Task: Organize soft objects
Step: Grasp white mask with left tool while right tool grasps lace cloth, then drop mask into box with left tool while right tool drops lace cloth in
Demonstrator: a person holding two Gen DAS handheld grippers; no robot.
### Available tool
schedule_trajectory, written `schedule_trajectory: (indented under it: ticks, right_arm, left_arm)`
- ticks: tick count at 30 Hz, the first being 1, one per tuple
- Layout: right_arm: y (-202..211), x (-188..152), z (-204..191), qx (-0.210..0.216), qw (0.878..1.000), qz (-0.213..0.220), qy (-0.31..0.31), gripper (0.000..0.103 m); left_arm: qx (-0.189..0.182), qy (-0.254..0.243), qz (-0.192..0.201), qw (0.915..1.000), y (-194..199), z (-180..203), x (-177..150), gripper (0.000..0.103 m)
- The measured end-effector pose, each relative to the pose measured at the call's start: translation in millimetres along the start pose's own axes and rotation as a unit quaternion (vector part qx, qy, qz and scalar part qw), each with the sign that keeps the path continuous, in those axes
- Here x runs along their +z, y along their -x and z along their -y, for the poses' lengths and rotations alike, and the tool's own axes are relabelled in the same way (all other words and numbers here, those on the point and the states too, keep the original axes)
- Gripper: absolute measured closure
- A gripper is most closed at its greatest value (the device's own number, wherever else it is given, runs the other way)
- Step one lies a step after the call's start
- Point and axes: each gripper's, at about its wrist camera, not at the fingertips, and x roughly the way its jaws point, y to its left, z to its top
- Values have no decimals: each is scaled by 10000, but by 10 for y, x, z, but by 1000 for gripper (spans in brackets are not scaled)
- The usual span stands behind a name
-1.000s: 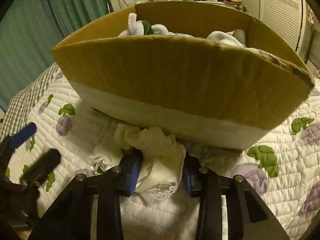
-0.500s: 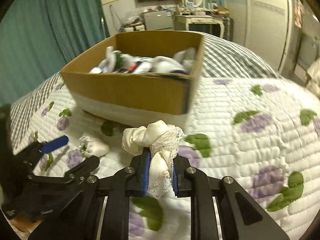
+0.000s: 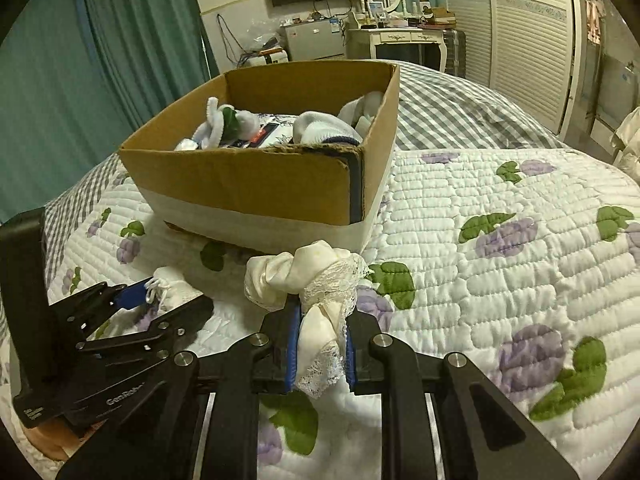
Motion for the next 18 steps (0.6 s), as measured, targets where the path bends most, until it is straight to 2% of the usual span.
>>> schedule_trajectory:
  ticks: [6,14,18]
  right_arm:
    - [348,-66,-132,19,10000,85,-4,86]
    - [894,-280,-431,101,9996,235,-88,86]
    - [1190,-254,-587,98,9990,433,46,86]
  left_arm:
    - [33,36,254,9997,534,-98,10,48]
    - [30,-211,896,9957,1331,-94,133,48]
    - [15,-350,1225,9918,1654,-81,231,48]
